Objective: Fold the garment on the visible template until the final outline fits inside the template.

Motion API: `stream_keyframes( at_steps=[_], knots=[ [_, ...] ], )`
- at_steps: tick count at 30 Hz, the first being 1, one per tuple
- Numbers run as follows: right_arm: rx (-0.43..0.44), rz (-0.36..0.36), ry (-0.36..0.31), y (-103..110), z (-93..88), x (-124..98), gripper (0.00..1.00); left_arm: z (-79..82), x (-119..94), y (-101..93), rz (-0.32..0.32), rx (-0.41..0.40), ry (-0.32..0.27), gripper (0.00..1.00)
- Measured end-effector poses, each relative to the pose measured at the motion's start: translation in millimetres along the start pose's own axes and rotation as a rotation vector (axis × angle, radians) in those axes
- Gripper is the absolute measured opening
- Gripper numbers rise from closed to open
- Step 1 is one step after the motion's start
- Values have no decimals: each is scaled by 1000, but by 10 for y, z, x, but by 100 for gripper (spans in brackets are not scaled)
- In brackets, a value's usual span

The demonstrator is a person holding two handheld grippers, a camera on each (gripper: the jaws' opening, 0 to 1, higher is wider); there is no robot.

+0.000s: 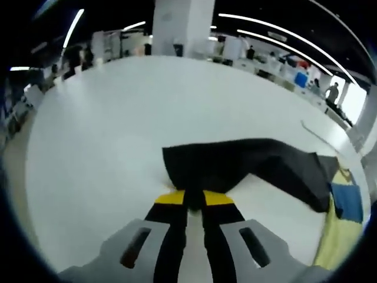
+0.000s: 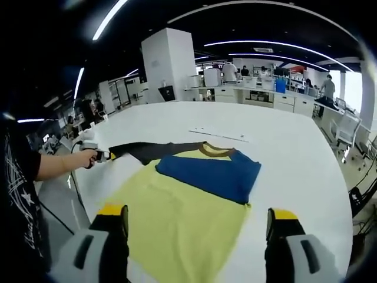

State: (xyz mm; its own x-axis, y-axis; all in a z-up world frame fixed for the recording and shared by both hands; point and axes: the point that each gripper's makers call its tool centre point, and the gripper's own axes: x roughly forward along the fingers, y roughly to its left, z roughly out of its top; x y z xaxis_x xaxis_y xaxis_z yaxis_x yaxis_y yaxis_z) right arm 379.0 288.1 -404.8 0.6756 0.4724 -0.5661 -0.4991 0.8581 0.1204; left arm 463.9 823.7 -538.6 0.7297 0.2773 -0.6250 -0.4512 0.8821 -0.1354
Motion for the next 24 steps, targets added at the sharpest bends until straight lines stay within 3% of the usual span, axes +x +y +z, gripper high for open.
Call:
stream_keyframes(
  at_steps=[1, 7, 11, 18, 24],
  knots=[
    [1, -2, 0, -8, -3, -2, 98, -11, 10, -7, 0, -93, 7, 1],
    [14, -7, -4, -27, -10, -13, 98, -60, -151, 9, -10, -20, 17, 0],
    [12, -13, -12, -34, -10, -20, 98, 45, -209, 157, 10, 45, 5, 0],
    [-4, -23, -9, -65, -46, -32, 99, 229, -206, 305, -36, 142, 7, 1],
    [-2, -13, -16, -44, -29, -48, 99, 189, -199, 269, -75, 175, 31, 1]
  ],
)
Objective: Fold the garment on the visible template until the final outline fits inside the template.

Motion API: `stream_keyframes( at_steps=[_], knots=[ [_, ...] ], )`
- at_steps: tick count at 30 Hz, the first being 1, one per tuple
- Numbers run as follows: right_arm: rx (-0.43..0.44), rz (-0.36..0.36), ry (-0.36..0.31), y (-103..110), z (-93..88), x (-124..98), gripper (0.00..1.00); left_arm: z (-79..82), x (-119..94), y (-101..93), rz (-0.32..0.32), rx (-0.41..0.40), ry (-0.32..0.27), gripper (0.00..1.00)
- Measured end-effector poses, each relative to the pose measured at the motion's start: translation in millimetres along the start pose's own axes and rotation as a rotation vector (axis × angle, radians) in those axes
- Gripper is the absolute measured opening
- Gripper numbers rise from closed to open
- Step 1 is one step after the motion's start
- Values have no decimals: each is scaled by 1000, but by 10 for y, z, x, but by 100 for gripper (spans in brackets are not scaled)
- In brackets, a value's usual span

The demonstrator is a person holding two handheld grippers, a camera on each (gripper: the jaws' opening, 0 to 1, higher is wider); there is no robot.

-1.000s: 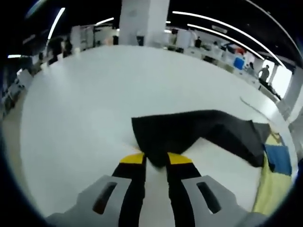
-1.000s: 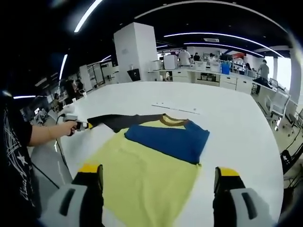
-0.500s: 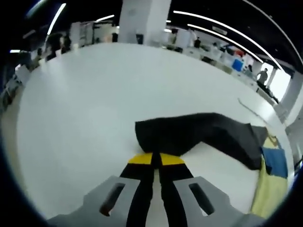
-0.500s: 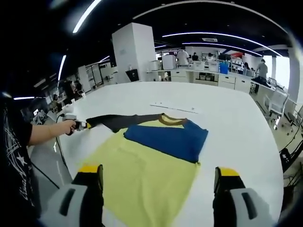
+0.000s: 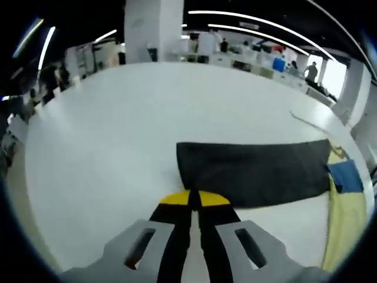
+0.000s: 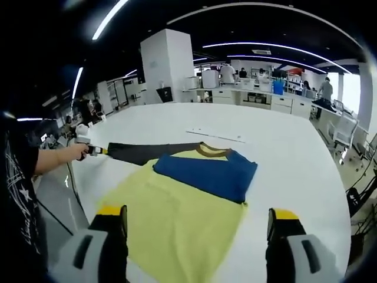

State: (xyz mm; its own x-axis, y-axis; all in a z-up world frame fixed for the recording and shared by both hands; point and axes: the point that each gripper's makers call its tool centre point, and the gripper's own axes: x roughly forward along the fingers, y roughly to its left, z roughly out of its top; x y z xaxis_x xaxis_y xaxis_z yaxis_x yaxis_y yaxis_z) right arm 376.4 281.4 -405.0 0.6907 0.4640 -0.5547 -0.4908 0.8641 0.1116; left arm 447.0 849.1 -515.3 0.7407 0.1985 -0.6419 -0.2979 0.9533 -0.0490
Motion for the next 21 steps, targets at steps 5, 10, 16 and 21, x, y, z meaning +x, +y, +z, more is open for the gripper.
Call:
stream_keyframes(
  at_steps=[5, 10, 16, 21],
  knots=[
    [0, 3, 10, 28, -34, -13, 99, -51, 4, -2, -1, 22, 21, 1],
    [15, 3, -6, 36, -18, -27, 99, -14, 4, 10, 3, 57, 15, 1],
    [0, 7, -1, 60, -26, -39, 99, 53, -27, -11, 2, 53, 6, 1],
    [-2, 12, -1, 55, -34, -31, 99, 67, -42, -53, 1, 70, 0, 0]
  ],
)
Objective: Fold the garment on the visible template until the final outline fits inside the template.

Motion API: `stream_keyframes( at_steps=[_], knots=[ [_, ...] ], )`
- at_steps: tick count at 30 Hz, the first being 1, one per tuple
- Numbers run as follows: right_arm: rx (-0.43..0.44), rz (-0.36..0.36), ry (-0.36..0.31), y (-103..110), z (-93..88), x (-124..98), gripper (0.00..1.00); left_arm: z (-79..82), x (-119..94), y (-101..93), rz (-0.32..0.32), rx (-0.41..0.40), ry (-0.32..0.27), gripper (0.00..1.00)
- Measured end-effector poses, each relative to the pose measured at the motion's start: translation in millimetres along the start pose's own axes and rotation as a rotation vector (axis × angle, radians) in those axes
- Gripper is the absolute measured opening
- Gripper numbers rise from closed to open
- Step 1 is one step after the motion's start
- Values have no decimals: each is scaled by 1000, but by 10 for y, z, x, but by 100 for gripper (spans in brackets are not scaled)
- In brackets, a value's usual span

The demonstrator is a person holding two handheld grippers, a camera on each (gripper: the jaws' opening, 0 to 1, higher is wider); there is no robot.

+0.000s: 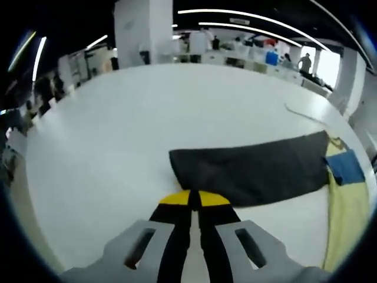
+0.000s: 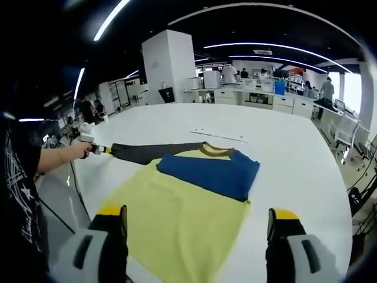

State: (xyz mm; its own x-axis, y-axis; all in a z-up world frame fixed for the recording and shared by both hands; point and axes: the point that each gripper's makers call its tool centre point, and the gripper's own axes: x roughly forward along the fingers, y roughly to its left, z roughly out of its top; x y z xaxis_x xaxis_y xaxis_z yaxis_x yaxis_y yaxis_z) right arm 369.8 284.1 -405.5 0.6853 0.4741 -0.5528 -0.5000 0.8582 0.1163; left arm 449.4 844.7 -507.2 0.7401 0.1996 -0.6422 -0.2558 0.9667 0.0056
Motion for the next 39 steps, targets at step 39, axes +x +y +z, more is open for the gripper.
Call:
stream_keyframes(
  at_steps=[39],
  knots=[
    [-67, 43, -1, 203, -89, -93, 99, 762, -134, -1566, -337, 129, -118, 0]
  ],
)
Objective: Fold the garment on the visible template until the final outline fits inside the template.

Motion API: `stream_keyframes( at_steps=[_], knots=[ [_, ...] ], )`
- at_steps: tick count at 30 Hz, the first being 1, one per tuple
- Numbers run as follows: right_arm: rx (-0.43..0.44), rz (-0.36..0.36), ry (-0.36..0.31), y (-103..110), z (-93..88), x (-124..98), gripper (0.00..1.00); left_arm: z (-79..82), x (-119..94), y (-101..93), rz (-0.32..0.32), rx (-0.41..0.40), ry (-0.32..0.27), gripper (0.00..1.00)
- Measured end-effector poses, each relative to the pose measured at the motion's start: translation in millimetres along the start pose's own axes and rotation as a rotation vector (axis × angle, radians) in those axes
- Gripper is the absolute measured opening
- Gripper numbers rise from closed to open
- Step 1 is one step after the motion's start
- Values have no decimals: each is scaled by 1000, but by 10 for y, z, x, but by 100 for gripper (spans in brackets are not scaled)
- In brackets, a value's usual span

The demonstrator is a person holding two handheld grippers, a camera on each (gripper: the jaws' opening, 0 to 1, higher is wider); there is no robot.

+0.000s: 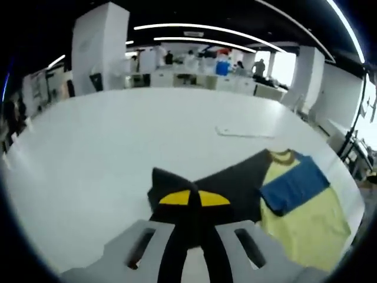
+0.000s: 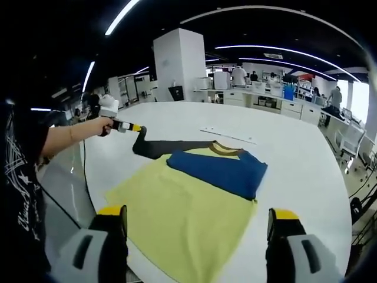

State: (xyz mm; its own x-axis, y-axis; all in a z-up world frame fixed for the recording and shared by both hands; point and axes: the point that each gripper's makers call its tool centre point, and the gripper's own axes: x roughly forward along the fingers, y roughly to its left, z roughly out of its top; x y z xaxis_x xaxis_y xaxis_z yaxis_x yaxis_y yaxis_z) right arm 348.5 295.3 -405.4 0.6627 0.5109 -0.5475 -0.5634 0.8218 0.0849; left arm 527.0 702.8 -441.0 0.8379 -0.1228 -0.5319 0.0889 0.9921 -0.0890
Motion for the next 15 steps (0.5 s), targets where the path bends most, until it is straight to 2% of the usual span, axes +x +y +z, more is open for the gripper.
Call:
stream_keyframes(
  at_steps=[8, 15],
  knots=[
    [-1, 12, -5, 30, 9, 5, 99, 170, 109, -441, -74, 36, -17, 0],
    [-3, 12, -3, 29, -7, 1, 99, 231, 165, -764, -139, 73, -11, 0]
  ],
)
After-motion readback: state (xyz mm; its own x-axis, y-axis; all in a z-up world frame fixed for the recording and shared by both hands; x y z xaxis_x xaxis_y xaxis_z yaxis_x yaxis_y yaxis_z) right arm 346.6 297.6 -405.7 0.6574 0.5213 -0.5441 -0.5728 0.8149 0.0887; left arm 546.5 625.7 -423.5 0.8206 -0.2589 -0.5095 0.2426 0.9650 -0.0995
